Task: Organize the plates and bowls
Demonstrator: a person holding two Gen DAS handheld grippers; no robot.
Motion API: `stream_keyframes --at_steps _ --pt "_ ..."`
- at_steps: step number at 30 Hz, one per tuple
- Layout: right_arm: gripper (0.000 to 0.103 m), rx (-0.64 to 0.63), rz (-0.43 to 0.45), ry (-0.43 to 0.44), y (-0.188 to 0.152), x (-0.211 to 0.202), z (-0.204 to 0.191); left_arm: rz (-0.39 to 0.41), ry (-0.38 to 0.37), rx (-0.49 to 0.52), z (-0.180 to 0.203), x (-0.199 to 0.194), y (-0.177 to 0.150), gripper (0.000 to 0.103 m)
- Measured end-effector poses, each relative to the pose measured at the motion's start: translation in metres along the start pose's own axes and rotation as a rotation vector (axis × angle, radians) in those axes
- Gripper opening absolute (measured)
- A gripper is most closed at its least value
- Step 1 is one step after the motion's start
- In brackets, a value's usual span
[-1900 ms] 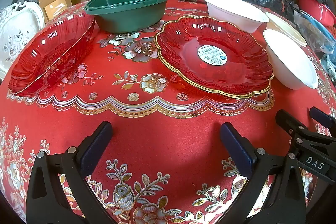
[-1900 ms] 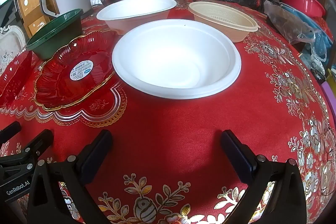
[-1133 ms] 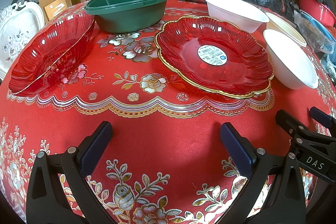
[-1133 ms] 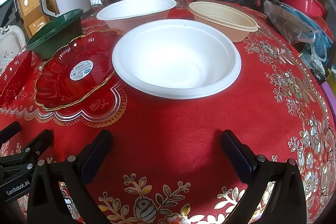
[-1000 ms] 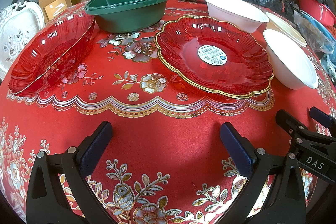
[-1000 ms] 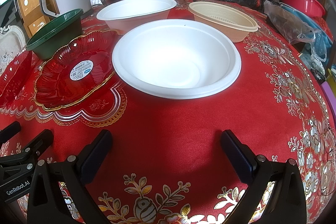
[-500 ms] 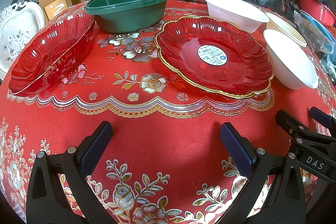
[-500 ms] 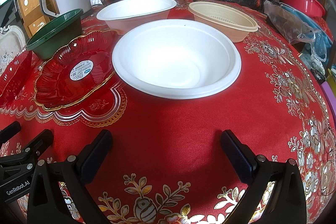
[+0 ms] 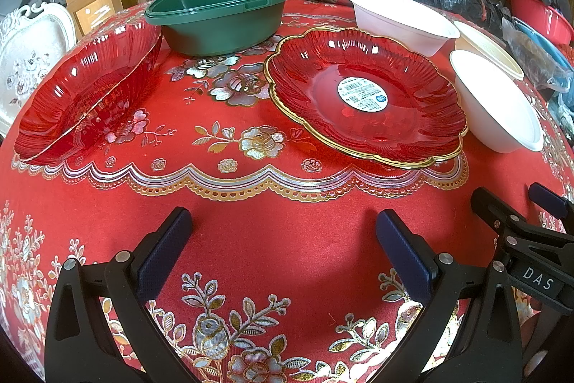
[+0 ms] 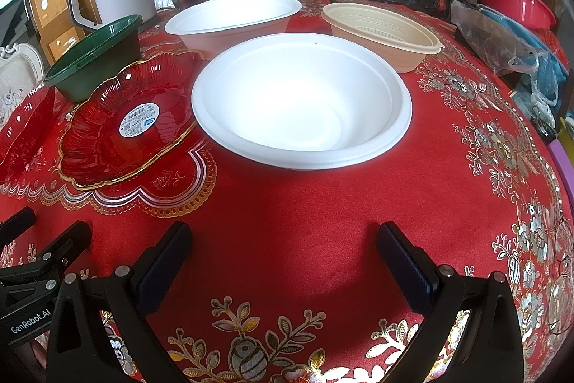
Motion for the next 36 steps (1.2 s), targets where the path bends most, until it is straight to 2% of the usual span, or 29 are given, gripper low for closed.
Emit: stream_keyframes --at_steps 8,11,13,18,22,24,28,31,33,36 --pt "0.103 0.012 -0.013 0.006 -0.001 0.0 0.0 -0.029 -0.035 0.044 -0.001 -0.007 -0.006 0.103" --pt "0.103 0.01 0.024 0.014 0.004 -0.014 -0.005 -0.049 -0.022 0.037 -0.009 -0.016 -0.011 0.103" --pt "0.103 -0.002 0.036 0.018 0.007 -0.027 -0.014 -0.035 -0.018 0.034 -0.015 -0.024 -0.009 0.103" --pt "0.103 -0.088 0.07 0.09 0.026 -0.049 -0.053 0.017 -0.006 0.004 -0.06 -0.062 0.003 0.103" --pt "0.103 -0.149 0.072 0.211 0.046 -0.055 -0.102 0.04 0.065 -0.04 -0.112 -0.08 0.022 0.103" --pt "0.103 -0.168 0.068 0.248 0.055 -0.054 -0.123 0.046 0.134 -0.056 -0.146 -0.082 0.03 0.103" --pt "0.103 -0.188 0.041 0.343 0.076 -0.037 -0.175 0.068 0.199 -0.132 -0.203 -0.079 0.052 0.103" --pt "0.103 -0.186 -0.007 0.389 0.087 -0.019 -0.205 0.061 0.226 -0.146 -0.228 -0.068 0.063 0.103" --pt "0.103 -0.182 -0.047 0.423 0.092 -0.006 -0.229 0.044 0.221 -0.167 -0.244 -0.056 0.066 0.103" --pt "0.102 -0.2 -0.068 0.416 0.097 0.004 -0.248 0.004 0.208 -0.206 -0.262 -0.036 0.07 0.103"
Point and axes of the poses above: each gripper's, at about its wrist camera, not at the fingertips, and x roughly the way its jaws point, z to its right, y to its top, the point moved 6 cm from there along x, roughly the way its jaws point, and after that the axes turned 7 degrees about z, right-handed, at the moved point
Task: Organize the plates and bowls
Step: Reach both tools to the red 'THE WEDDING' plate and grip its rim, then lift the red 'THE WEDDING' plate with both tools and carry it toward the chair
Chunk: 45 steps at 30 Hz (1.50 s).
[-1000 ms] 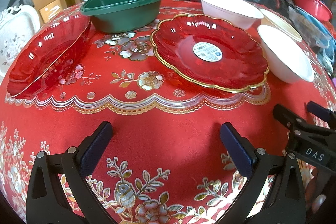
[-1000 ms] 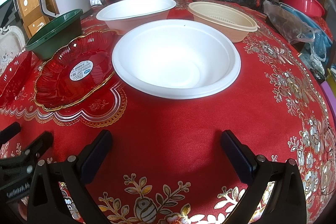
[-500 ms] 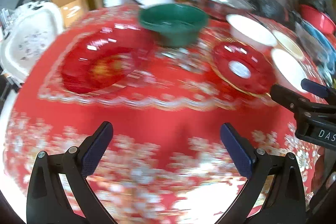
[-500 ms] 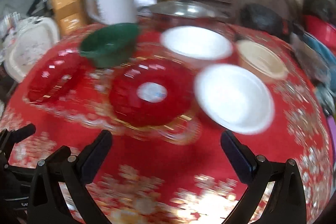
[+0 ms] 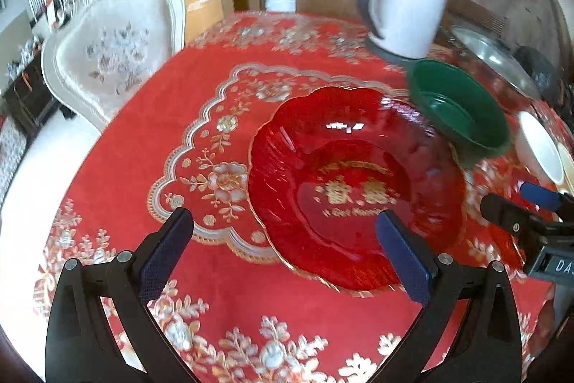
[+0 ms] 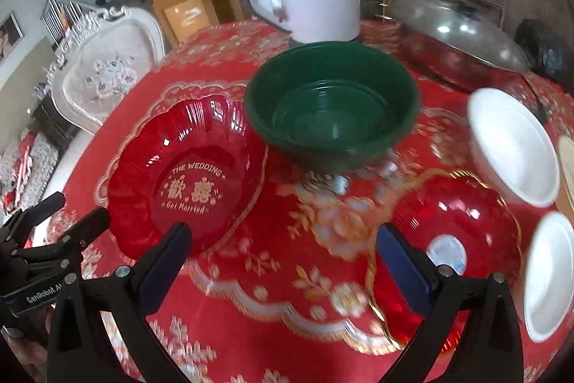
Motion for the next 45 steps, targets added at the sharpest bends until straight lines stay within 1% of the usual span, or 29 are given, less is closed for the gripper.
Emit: stream_keyframes --at_steps 1,4,8,9,10,12,14,16,18,19,20,21,22,23,24,25,27,28,29,30,33,37,40,45 --pt "0.102 -0.004 -0.008 0.001 0.003 0.007 -0.003 -0.018 -0.007 -0.001 -0.002 0.009 0.001 0.103" --pt "0.102 0.005 -0.047 0.014 0.008 0.024 -0.008 -0.059 0.01 -0.01 -0.009 0.031 0.005 0.103" --pt "0.101 -0.005 -0.089 0.015 0.014 0.042 -0.011 -0.117 -0.035 -0.042 -0.011 0.054 0.003 0.102" --pt "0.096 -0.008 -0.093 0.013 0.015 0.045 -0.012 -0.123 -0.047 -0.053 -0.013 0.057 0.002 0.101" --pt "0.092 -0.008 -0.099 0.016 0.015 0.048 -0.013 -0.127 -0.054 -0.064 -0.013 0.059 0.002 0.096" --pt "0.074 -0.005 -0.117 0.035 0.013 0.054 -0.016 -0.131 -0.061 -0.078 -0.016 0.064 0.003 0.095" --pt "0.066 -0.003 -0.149 0.056 0.01 0.061 -0.018 -0.13 -0.066 -0.078 -0.016 0.067 0.005 0.095" --pt "0.06 -0.004 -0.156 0.061 0.008 0.064 -0.019 -0.131 -0.056 -0.062 -0.014 0.069 0.006 0.095" --pt "0.048 -0.005 -0.152 0.067 0.009 0.065 -0.02 -0.136 -0.057 -0.055 -0.012 0.07 0.006 0.089" --pt "0.045 -0.001 -0.154 0.072 0.009 0.065 -0.02 -0.141 -0.061 -0.052 -0.011 0.07 0.006 0.082" --pt "0.045 0.003 -0.155 0.082 0.01 0.065 -0.021 -0.147 -0.062 -0.047 -0.009 0.071 0.006 0.079" --pt "0.043 0.001 -0.156 0.085 0.01 0.067 -0.022 -0.149 -0.063 -0.046 -0.008 0.072 0.006 0.079" --pt "0.04 -0.003 -0.155 0.086 0.011 0.067 -0.023 -0.15 -0.067 -0.042 -0.007 0.073 0.006 0.076" --pt "0.031 -0.005 -0.151 0.093 0.011 0.068 -0.024 -0.152 -0.069 -0.035 -0.005 0.073 0.006 0.066" --pt "0.028 -0.005 -0.149 0.094 0.012 0.067 -0.024 -0.16 -0.069 -0.024 -0.002 0.075 0.006 0.06" --pt "0.027 -0.006 -0.141 0.091 0.012 0.067 -0.024 -0.162 -0.046 -0.014 -0.002 0.076 0.006 0.057" --pt "0.021 -0.022 -0.127 0.08 0.011 0.066 -0.023 -0.142 0.005 0.006 -0.004 0.076 0.008 0.045" --pt "0.02 -0.031 -0.124 0.076 0.012 0.067 -0.024 -0.133 0.03 0.013 -0.006 0.077 0.009 0.034" --pt "0.02 -0.039 -0.121 0.073 0.011 0.068 -0.023 -0.133 0.037 0.01 -0.009 0.078 0.01 0.029" --pt "0.02 -0.041 -0.116 0.071 0.011 0.067 -0.022 -0.134 0.034 0.005 -0.01 0.078 0.01 0.027" --pt "0.02 -0.05 -0.105 0.064 0.012 0.065 -0.023 -0.135 0.017 -0.002 -0.013 0.079 0.01 0.025" --pt "0.02 -0.066 -0.087 0.058 0.013 0.058 -0.026 -0.121 0.021 -0.01 -0.016 0.071 0.009 0.024" --pt "0.02 -0.076 -0.07 0.056 0.013 0.053 -0.029 -0.099 0.038 -0.006 -0.019 0.062 0.01 0.022" --pt "0.02 -0.101 -0.057 0.051 0.01 0.047 -0.037 -0.084 0.025 -0.032 -0.026 0.048 0.007 0.021"
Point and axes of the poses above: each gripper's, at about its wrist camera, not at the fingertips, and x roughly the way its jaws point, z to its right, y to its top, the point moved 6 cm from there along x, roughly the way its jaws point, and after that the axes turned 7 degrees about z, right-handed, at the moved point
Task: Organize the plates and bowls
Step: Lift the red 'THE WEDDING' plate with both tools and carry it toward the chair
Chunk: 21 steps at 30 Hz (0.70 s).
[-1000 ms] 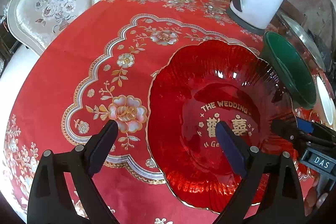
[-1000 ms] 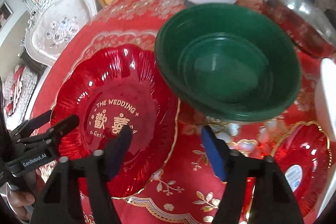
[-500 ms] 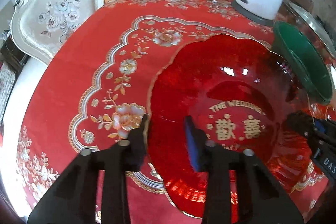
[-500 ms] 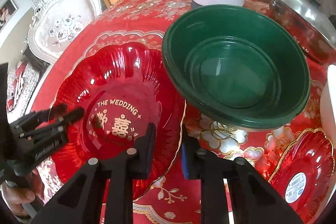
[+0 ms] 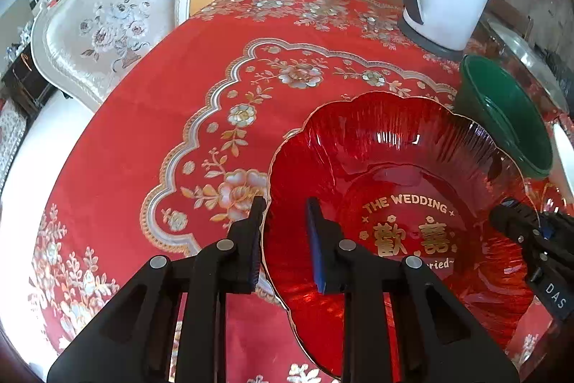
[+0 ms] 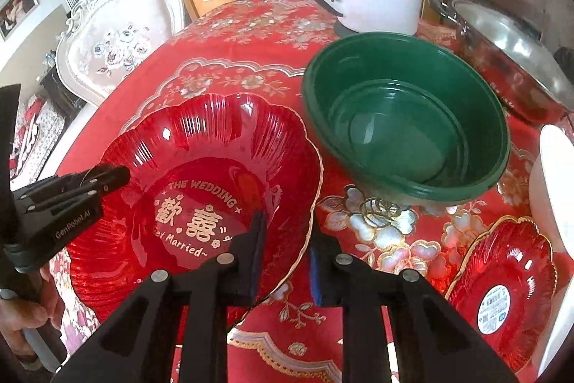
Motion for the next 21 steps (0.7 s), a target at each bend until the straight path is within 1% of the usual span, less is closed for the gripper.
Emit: stream_keyframes --at_steps 6,13,17,21 --pt "0.02 -0.015 0.027 0.004 -0.005 -0.013 -0.011 0.028 -0.005 0.0 -0.008 -0.024 -0.008 0.02" --pt "0.02 -0.043 0.065 0.021 -0.019 -0.041 -0.026 0.078 -0.017 -0.004 -0.019 -0.062 -0.02 0.019" --pt "0.02 -0.054 0.073 0.037 -0.031 -0.055 -0.035 0.093 -0.028 0.002 -0.025 -0.081 -0.035 0.02" --pt "0.02 -0.067 0.07 0.045 -0.046 -0.064 -0.044 0.098 -0.036 -0.004 -0.034 -0.097 -0.056 0.019"
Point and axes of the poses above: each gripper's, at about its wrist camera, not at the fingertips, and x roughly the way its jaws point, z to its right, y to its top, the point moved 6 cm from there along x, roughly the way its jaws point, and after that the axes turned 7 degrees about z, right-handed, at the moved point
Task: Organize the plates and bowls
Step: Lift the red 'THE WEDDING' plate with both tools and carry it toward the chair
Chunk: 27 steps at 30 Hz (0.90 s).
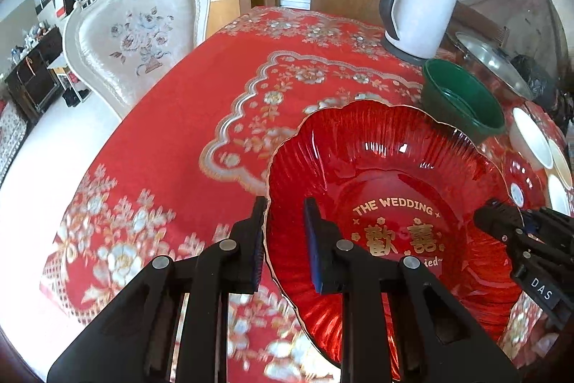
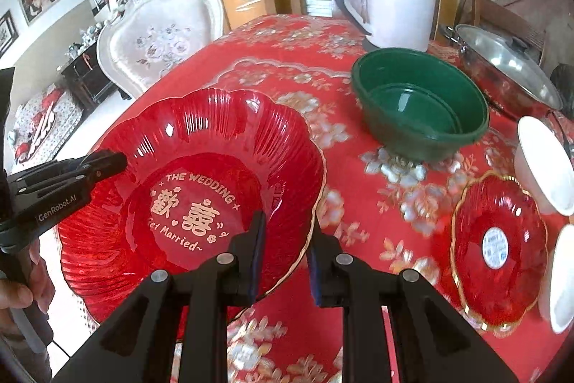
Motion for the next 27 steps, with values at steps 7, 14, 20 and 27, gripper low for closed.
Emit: stream_keyframes --at_steps 7,14,20,27 --pt "0.021 -0.035 -0.021 0.016 -0.026 -0.007 -0.025 -0.01 0.004 -0.033 -0.018 -0.013 -0.031 0.02" --pt "0.023 -0.058 -0.046 0.027 -0.053 -0.004 -0.043 -0.018 0.016 -0.063 -0.03 -0.015 -0.059 0.02" --pt "0.023 -0.047 -0.068 0.035 -0.067 0.001 -0.044 -0.037 0.015 -0.09 -0.034 -0.005 -0.074 0.019" --pt "0.024 -0.054 -0.081 0.038 -0.078 0.002 -0.049 -0.035 0.019 -0.116 -0.04 0.001 -0.083 0.019"
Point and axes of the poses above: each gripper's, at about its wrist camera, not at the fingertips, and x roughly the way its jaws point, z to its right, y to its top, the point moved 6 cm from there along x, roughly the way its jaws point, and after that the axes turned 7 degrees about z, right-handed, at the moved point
